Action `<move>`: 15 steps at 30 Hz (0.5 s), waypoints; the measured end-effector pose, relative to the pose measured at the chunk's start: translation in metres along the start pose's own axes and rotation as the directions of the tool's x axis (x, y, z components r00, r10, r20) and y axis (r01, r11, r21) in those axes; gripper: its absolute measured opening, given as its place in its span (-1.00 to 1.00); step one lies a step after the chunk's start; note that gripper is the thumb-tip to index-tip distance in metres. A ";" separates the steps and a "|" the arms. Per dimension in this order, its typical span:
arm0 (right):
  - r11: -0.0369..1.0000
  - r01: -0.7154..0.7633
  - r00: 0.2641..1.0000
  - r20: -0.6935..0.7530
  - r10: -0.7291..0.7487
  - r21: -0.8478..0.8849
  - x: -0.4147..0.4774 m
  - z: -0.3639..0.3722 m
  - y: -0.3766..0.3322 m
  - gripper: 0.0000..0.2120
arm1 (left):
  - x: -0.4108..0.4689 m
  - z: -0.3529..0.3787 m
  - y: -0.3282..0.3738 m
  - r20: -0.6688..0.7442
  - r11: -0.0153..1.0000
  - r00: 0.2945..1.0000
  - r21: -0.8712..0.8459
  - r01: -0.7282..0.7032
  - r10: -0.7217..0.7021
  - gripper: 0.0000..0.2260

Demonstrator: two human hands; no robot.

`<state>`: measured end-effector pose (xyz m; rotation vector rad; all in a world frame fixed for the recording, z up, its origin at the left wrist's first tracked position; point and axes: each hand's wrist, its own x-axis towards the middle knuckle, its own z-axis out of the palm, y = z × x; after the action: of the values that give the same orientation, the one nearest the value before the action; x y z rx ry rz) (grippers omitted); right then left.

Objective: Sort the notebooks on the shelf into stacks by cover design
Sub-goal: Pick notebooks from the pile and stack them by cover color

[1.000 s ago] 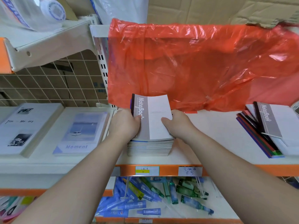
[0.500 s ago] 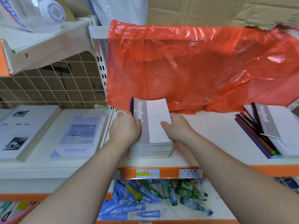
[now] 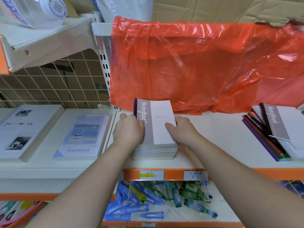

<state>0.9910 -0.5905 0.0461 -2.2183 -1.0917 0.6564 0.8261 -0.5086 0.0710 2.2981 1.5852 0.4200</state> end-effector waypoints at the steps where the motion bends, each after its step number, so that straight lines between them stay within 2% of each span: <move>1: 1.000 0.001 1.000 0.001 -0.001 0.005 0.000 0.000 0.000 -0.52 | 0.000 0.000 0.000 0.001 1.000 1.000 0.001 0.002 -0.002 -0.69; 7: 1.000 0.001 1.000 0.014 -0.001 0.026 0.000 0.001 0.001 -0.51 | 0.005 0.000 -0.003 0.029 1.000 0.999 -0.010 0.020 -0.020 -0.73; 10: 0.998 0.051 0.998 -0.034 -0.050 0.044 -0.002 -0.006 0.003 -0.66 | 0.005 -0.010 0.005 -0.016 1.000 1.000 0.023 0.016 -0.016 -0.67; 12: 0.998 0.068 0.994 -0.083 -0.067 0.009 -0.005 -0.016 0.008 -0.66 | 0.004 -0.014 0.020 -0.077 0.995 0.994 0.066 -0.070 0.075 -0.66; 15: 0.973 0.088 0.990 -0.085 -0.109 -0.215 -0.013 -0.038 0.027 -0.51 | -0.001 -0.003 0.056 -0.049 0.951 0.955 0.126 -0.283 0.291 -0.65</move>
<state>1.0233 -0.6253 0.0569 -2.3282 -1.2631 0.4018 0.8716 -0.5285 0.0972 2.6440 1.3368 0.4882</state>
